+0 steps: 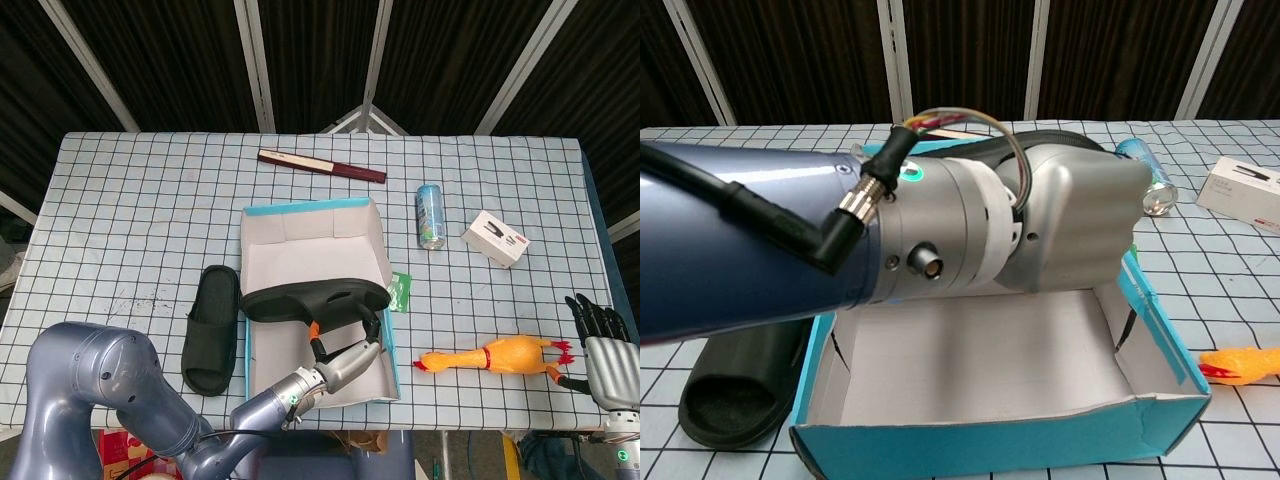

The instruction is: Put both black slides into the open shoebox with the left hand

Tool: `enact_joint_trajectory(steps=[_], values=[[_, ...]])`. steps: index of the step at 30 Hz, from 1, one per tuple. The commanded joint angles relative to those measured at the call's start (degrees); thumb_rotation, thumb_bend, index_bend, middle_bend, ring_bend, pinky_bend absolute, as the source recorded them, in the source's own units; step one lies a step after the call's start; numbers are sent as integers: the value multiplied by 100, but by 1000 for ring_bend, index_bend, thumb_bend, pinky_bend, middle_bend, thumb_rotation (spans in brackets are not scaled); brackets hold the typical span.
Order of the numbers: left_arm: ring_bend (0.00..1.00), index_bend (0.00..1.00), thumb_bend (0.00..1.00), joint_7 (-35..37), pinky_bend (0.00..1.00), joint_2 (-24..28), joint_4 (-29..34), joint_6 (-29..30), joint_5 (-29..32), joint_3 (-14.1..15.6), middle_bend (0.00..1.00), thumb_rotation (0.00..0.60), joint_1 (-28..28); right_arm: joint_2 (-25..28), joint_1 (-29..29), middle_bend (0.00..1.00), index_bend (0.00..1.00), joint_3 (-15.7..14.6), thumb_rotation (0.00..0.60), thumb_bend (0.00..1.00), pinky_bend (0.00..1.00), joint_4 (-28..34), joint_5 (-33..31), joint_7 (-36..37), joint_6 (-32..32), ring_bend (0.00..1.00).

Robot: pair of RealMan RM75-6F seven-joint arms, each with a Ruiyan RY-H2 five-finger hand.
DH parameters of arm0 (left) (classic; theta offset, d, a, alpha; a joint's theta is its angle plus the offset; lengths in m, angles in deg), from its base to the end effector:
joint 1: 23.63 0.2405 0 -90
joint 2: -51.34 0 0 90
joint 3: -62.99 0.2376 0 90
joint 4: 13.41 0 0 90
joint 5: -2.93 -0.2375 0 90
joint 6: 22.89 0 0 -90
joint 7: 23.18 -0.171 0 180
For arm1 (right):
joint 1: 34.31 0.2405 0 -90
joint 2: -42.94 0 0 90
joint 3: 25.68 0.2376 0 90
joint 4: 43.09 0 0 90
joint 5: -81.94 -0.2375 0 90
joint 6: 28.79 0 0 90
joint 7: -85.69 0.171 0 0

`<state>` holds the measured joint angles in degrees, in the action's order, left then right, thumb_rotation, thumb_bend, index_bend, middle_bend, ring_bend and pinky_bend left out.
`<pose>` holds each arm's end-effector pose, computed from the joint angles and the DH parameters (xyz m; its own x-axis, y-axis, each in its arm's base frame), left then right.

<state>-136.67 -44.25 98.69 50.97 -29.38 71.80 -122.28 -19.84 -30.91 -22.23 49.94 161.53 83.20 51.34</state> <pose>0.0719 0.2177 -0.1092 0.5729 -0.8007 -0.1753 -0.6464 -0.3098 -0.6973 -0.3322 -0.2016 0.1276 0.4243 -0.0918 0.9009 -0.8934 0.1195 0.4330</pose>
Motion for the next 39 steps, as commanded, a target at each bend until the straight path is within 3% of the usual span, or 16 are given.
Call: enact_joint_trajectory(steps=[1, 39], values=[[337, 287, 544, 24, 393, -57, -80, -57, -40, 18, 562, 600, 11, 1, -4, 52, 0, 1, 600, 162, 67, 10, -1, -6, 7, 92], [337, 283, 545, 365, 393, -424, -594, -446, -134, 151, 561, 600, 238, 27, -31, 52, 0, 11, 600, 162, 67, -4, 7, 68, 36, 92]])
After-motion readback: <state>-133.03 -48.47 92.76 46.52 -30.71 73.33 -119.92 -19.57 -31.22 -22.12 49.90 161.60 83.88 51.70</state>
